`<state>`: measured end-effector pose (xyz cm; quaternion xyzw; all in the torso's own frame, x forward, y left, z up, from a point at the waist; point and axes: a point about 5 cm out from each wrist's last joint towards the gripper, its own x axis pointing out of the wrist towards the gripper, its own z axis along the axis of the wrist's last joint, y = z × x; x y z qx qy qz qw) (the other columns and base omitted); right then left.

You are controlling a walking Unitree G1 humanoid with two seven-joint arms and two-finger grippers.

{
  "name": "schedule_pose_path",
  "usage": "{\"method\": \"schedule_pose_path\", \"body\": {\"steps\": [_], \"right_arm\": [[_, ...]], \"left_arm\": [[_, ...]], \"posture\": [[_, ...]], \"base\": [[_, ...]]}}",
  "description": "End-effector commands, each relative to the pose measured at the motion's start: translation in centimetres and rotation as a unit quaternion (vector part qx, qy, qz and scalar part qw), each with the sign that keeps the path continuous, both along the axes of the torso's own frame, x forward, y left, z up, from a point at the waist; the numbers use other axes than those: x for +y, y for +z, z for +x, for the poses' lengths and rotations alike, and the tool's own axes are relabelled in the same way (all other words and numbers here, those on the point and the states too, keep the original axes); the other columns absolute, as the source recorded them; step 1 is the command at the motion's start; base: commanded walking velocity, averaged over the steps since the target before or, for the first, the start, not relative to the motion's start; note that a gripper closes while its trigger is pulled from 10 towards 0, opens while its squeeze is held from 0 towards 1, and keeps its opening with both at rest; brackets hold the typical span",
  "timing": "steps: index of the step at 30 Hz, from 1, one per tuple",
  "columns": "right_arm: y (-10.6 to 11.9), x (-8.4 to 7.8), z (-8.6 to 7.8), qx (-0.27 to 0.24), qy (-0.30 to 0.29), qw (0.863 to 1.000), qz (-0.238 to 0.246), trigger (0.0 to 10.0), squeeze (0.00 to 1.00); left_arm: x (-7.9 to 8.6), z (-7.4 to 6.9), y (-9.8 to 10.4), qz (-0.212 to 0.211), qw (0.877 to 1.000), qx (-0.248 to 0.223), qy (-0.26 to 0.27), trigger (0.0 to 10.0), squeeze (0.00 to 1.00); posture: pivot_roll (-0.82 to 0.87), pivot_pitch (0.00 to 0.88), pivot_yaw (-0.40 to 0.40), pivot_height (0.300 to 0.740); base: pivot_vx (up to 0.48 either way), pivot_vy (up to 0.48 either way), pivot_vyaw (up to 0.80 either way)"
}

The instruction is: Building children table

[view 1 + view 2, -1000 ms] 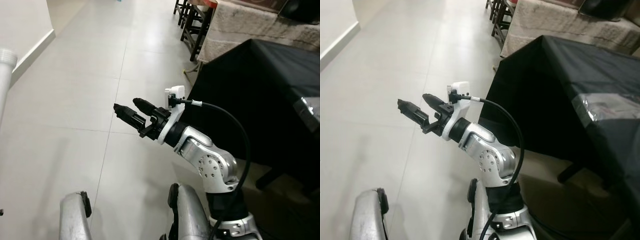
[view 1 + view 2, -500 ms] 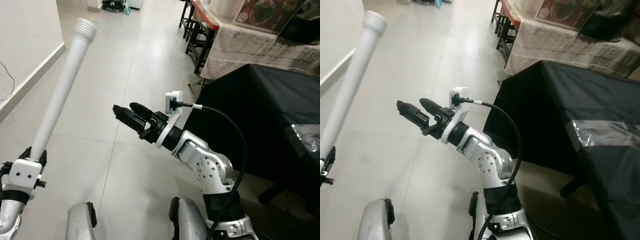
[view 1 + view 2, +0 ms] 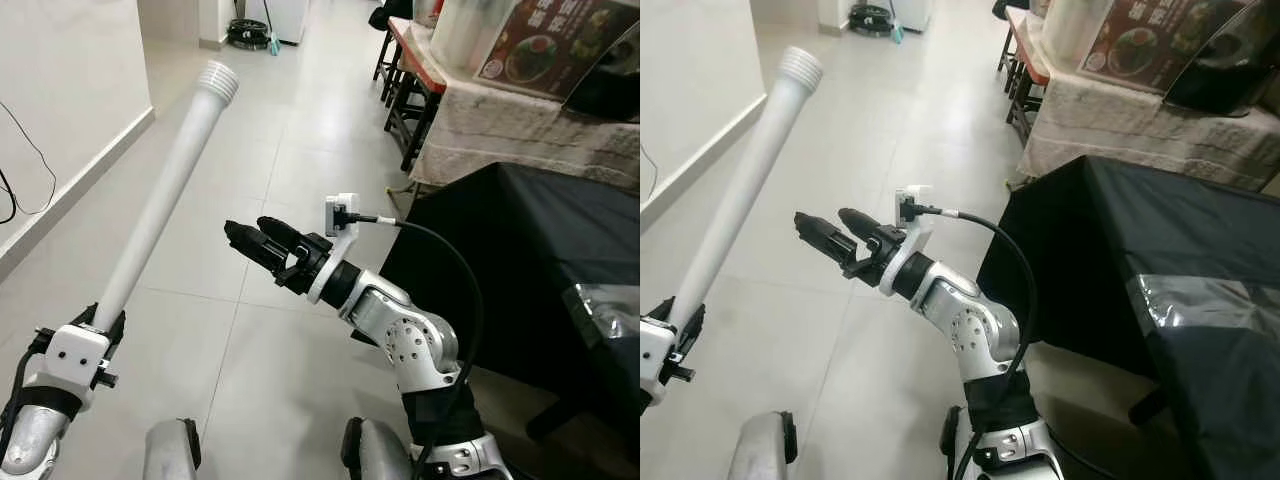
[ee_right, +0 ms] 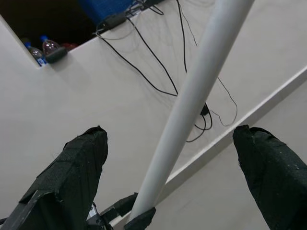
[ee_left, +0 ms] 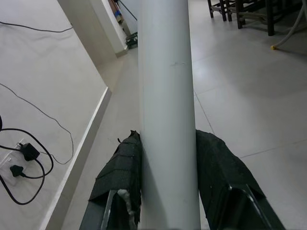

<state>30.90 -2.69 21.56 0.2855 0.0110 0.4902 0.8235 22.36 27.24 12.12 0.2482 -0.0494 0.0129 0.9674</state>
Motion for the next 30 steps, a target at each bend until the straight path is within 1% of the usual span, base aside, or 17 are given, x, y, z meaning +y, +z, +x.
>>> {"method": "schedule_pose_path", "body": {"steps": [1,4,7,8,9,10,11,12,14,19,21,27,28,30], "right_arm": [[0.1,-0.2,0.2,-0.007,-0.008,1.0,0.001,10.0,0.0],[0.1,-0.4,0.3,-0.013,-0.013,1.0,-0.007,10.0,0.0],[-0.3,-0.9,0.5,-0.06,-0.035,0.995,-0.067,10.0,0.0],[-0.3,-0.9,0.5,-0.06,-0.035,0.995,-0.067,10.0,0.0],[-0.5,-0.9,0.6,-0.075,-0.042,0.992,-0.087,10.0,0.0],[-0.8,-0.8,0.6,-0.098,-0.053,0.987,-0.119,10.0,0.0],[-0.9,-0.8,0.6,-0.108,-0.057,0.984,-0.132,10.0,0.0],[-0.9,-0.8,0.6,-0.108,-0.057,0.984,-0.132,10.0,0.0],[-1.3,-0.7,0.7,-0.138,-0.066,0.974,-0.169,10.0,0.0],[-1.5,-0.6,0.6,-0.157,-0.067,0.967,-0.189,10.0,0.0],[-1.6,-0.5,0.5,-0.171,-0.063,0.963,-0.199,10.0,0.0],[-1.6,-0.5,0.5,-0.179,-0.061,0.96,-0.204,10.0,0.0],[-1.6,-0.5,0.3,-0.202,-0.058,0.952,-0.224,10.0,0.0],[-1.8,-0.8,0.1,-0.271,-0.047,0.919,-0.283,10.0,0.0]], "left_arm": [[-0.6,0.0,0.0,-0.004,1.0,0.002,-0.012,10.0,0.0],[-0.5,0.1,0.0,-0.001,1.0,0.007,-0.012,10.0,0.0],[-0.3,0.2,0.0,0.008,0.999,0.026,-0.018,10.0,0.0],[-0.3,0.2,0.0,0.008,0.999,0.026,-0.018,10.0,0.0],[-0.4,0.3,-0.1,0.009,0.999,0.033,-0.026,10.0,0.0],[-0.7,0.3,-0.3,0.016,0.998,0.046,-0.042,10.0,0.0],[-0.9,0.3,-0.4,0.02,0.997,0.052,-0.048,10.0,0.0],[-0.9,0.3,-0.4,0.02,0.997,0.052,-0.048,10.0,0.0],[-1.0,0.3,-0.6,0.033,0.995,0.068,-0.063,10.0,0.0],[-1.0,0.3,-0.7,0.044,0.993,0.083,-0.073,10.0,0.0],[-0.7,0.4,-0.7,0.053,0.992,0.092,-0.073,10.0,0.0],[-0.5,0.5,-0.7,0.055,0.991,0.094,-0.071,10.0,0.0],[-0.4,0.5,-0.7,0.055,0.991,0.099,-0.069,10.0,0.0],[-0.5,0.4,-0.9,0.056,0.989,0.112,-0.076,10.0,0.0]], "posture": [[0.11,0.0,-0.133,0.59],[0.11,0.0,-0.133,0.595],[0.11,0.0,-0.132,0.61],[0.11,0.0,-0.132,0.61],[0.11,0.0,-0.132,0.615],[0.11,0.0,-0.132,0.625],[0.11,0.0,-0.132,0.63],[0.11,0.0,-0.132,0.63],[0.1,0.0,-0.132,0.64],[0.1,0.0,-0.131,0.65],[0.1,0.0,-0.131,0.66],[0.1,0.0,-0.131,0.665],[0.1,0.0,-0.132,0.67],[0.1,0.0,-0.13,0.68]], "base": [[0.0,0.0,0.0],[0.0,0.0,0.0],[0.0,0.0,0.0],[0.0,0.0,0.0],[0.0,0.0,0.0],[0.0,0.0,0.0],[0.0,0.0,0.0],[0.0,0.0,0.0],[0.0,0.0,0.0],[0.0,0.0,0.0],[0.0,0.0,0.0],[0.0,0.0,0.0],[0.0,0.0,0.0],[0.0,0.0,0.0]]}}
